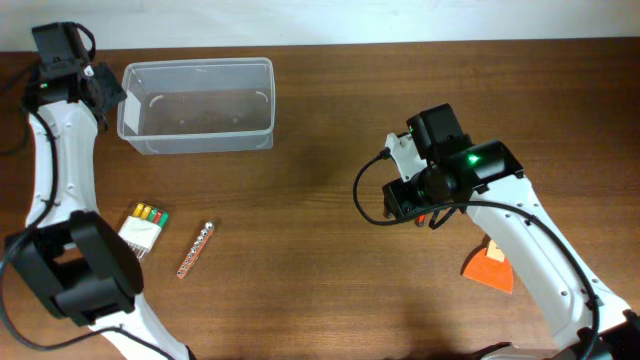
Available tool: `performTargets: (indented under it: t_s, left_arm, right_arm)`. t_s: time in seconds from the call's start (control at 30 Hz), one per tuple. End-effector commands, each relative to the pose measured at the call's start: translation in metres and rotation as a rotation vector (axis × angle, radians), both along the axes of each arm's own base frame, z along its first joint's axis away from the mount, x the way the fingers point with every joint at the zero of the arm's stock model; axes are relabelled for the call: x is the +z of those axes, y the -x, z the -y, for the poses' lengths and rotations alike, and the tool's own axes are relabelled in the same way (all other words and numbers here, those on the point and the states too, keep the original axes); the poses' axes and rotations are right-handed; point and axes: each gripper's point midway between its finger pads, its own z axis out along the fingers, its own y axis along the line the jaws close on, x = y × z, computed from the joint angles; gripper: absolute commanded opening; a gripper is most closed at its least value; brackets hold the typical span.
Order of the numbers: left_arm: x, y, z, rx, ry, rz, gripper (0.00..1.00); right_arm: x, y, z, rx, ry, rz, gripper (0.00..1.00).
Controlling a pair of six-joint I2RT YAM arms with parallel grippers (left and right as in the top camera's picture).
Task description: Pack container
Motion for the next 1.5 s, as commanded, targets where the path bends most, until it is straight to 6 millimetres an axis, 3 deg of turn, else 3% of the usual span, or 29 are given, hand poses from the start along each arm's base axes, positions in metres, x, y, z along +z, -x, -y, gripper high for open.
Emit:
performTargets:
  t_s: [0.0,0.1,0.27,0.53,0.77,1.13,1.47]
  left_arm:
    - [-0.043,-0.003,-0.007,0.044,0.056,-0.059,0.02]
    - [-0.061,-0.007,-0.006,0.042,0.078,-0.079,0.02]
    - [-0.072,-0.009,-0.008,0.045,0.080,-0.086,0.02]
    - [-0.068,-0.016,-0.009,0.041,0.073,-0.054,0.02]
    - [-0.056,-0.039,0.000,-0.012,0.107,0.049,0.02]
    - [-0.050,-0.060,0.038,-0.117,0.132,0.101,0.01]
    - [-0.052,-0.058,0.038,-0.104,0.112,0.083,0.02]
  right_arm:
    - [0.006,-0.001,0.000,0.009,0.008,0.019,0.54]
    - [0.006,0.001,0.001,0.009,0.011,0.012,0.54]
    - [0.005,0.005,0.002,0.029,0.021,0.000,0.54]
    - [0.004,0.006,0.004,0.029,0.032,-0.006,0.54]
    - [0.004,0.007,0.004,0.028,0.033,-0.008,0.54]
    - [0.003,0.006,0.007,0.023,0.050,-0.003,0.54]
    - [0.003,0.008,0.008,0.024,0.053,-0.012,0.54]
